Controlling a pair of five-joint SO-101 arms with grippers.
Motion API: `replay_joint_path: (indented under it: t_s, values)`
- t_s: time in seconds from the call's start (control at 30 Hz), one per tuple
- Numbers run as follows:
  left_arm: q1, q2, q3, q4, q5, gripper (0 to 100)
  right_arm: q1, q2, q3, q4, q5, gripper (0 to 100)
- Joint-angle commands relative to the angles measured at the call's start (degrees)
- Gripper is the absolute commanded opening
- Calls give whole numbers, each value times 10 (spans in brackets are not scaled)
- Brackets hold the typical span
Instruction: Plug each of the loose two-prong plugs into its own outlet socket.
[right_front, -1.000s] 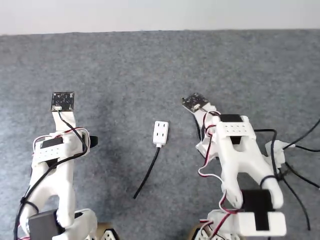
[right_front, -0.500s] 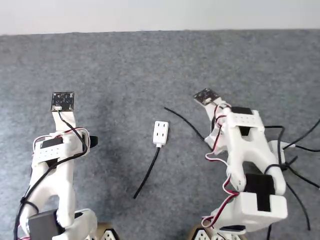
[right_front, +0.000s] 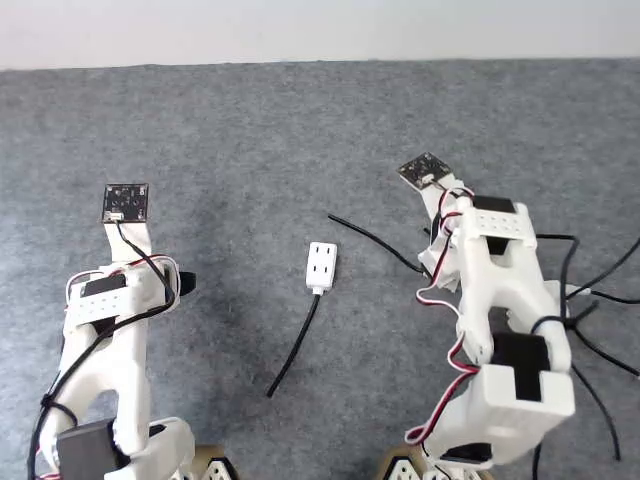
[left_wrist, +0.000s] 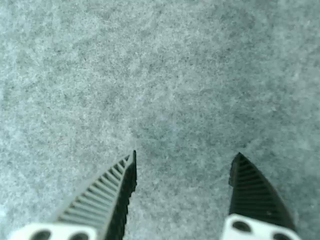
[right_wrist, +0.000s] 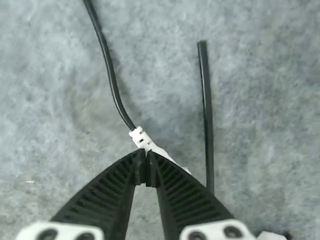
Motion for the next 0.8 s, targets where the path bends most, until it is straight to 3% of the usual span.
replay_joint_path:
  t_s: [0.0,0.43,0.77]
  values:
    - [-4,-1,-24,-10,-4,283,11,23,-33,-7,6,9]
    - [-4,-1,-24,-10,-4,283,32,69,-77,-2,7,9]
    - [-3,0,-24,-10,-4,283,-67,-32,-79,84,50,9]
